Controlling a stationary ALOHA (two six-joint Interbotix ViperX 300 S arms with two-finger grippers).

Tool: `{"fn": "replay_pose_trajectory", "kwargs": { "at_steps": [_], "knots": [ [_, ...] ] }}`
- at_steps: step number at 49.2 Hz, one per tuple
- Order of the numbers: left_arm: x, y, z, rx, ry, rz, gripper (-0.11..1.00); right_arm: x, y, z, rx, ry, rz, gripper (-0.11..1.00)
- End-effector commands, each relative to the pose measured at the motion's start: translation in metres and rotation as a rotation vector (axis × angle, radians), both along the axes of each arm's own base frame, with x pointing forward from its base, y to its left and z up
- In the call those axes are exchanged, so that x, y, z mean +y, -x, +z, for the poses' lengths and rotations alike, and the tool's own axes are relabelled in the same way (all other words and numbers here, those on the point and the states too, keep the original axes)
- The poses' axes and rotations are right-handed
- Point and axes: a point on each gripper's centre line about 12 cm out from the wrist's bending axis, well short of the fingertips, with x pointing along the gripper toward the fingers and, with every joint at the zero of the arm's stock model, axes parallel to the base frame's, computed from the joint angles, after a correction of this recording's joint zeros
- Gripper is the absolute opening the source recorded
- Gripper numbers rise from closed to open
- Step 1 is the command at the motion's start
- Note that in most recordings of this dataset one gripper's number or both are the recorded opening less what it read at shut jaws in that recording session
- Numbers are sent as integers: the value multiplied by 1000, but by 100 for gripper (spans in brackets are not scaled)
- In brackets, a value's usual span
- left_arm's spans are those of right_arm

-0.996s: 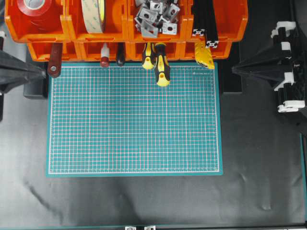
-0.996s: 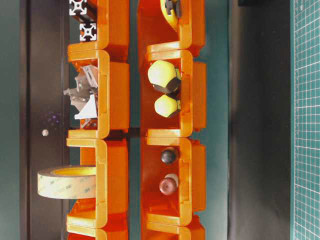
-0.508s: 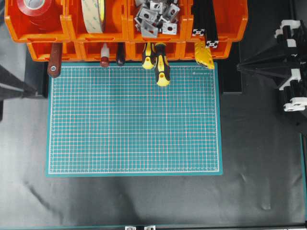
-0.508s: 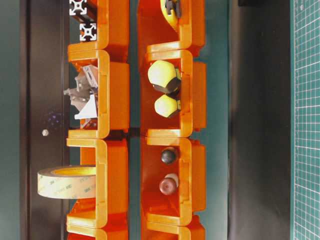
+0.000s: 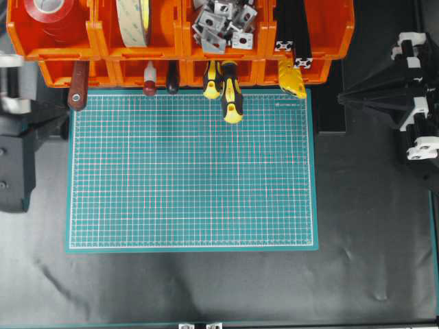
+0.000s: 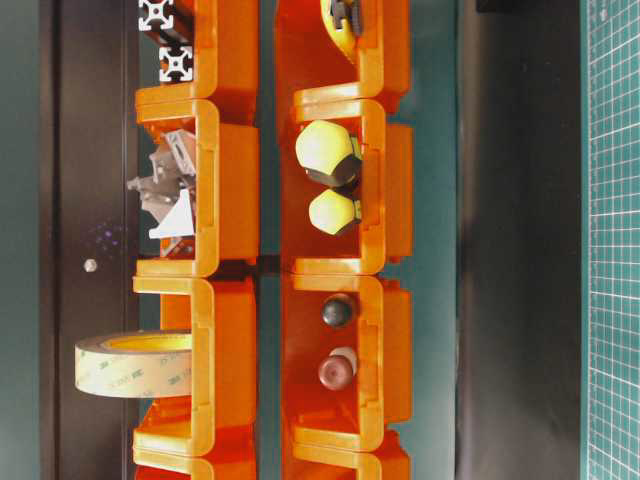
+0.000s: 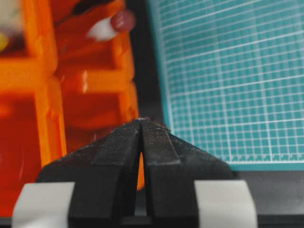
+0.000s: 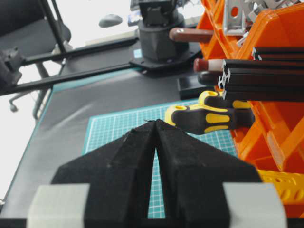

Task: Pick scraper from container rack with left arm.
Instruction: 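Move the left gripper toward the wooden-handled scraper at the rack's left end, then close the left gripper on the brown wooden scraper handle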

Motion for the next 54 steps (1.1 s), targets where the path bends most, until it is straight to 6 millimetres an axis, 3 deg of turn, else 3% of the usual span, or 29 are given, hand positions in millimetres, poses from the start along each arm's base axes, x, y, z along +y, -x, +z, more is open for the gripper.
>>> {"fn": "replay_pose_trajectory", "kwargs": {
  "at_steps": [1,16,33,37,48,51,54],
  "knots": [
    [-7,4,-5,6,-39,64,0,0,-2,13,-28,-5,1,0],
    [-14,-11,-33,30,-246,105,0,0,-1,13,-20,-3,2,0],
    [-8,-8,-36,-9,-207,60,2,1,2,14,-17,-2,3,0],
    [-6,-9,-37,-16,-199,59,17,1,2,14,-18,-2,3,0],
    [4,-18,-56,-15,-168,46,81,1,3,15,-22,-2,3,0],
    [8,-20,-61,-7,-170,52,90,1,3,15,-18,-3,3,0],
    [14,-22,-65,6,-175,65,92,1,3,14,-11,-3,4,0]
  ]
}}
